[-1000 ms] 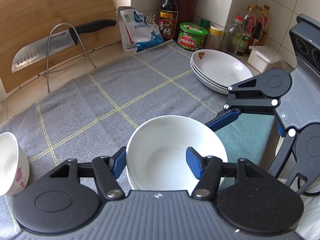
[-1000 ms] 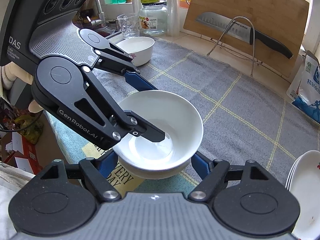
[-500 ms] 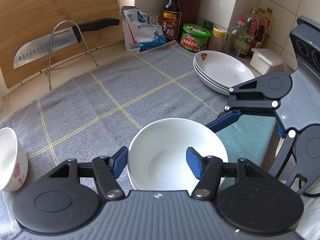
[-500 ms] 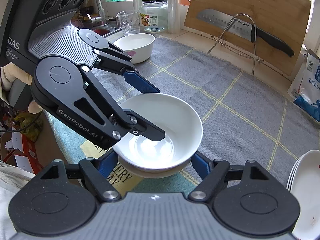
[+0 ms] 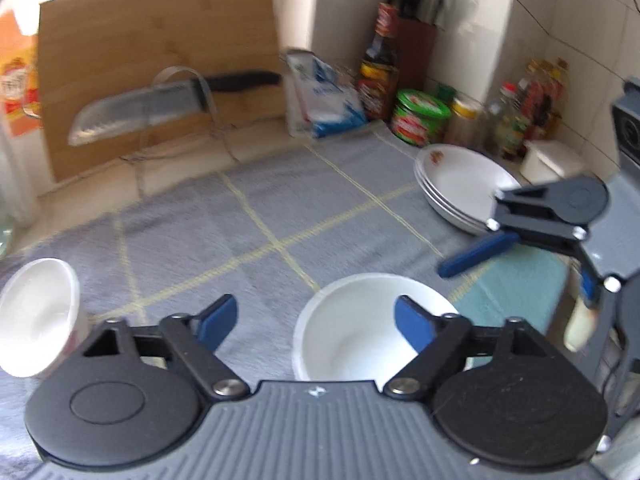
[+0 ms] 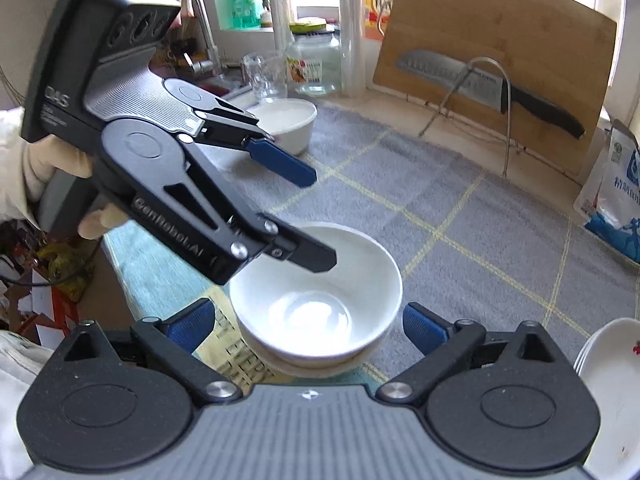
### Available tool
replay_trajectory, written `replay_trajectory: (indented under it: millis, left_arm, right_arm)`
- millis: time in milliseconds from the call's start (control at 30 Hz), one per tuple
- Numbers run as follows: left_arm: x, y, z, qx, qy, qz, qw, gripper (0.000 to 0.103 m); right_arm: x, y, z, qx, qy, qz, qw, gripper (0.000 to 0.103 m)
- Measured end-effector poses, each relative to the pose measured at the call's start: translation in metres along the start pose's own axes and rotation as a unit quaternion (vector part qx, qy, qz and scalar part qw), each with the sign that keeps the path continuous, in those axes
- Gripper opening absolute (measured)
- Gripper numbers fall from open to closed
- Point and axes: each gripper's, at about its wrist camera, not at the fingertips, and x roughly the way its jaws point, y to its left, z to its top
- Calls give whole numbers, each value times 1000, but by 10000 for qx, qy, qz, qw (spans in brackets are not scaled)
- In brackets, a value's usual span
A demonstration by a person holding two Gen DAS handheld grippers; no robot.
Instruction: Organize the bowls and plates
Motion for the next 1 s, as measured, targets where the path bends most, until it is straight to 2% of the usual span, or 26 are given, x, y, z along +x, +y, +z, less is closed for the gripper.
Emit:
replay_trajectory:
  millis: [133,367,533,800,1000]
  left_arm:
    - [-11,14,-1,-287,-190,195,9992,91]
    - [-17,25,-13,-612,-237,378,9971,92]
    - [-25,33,-25,-727,-371,573,9950,94]
    - [-42,66,-47,-844,-645,1306,9857,100]
    - [-45,96,-64,-613,-645,1880,9781,100]
  right_arm:
    - [2,5,1,-15,-17,214,9998,102]
    - [10,6,-3,95,159,275,9995,102]
    - [11,9,5,67,158,117,9998,102]
    - [18,15,45,-103,-47,-242,9996,103]
    - [42,25,81,-18,-19,-371,9993,103]
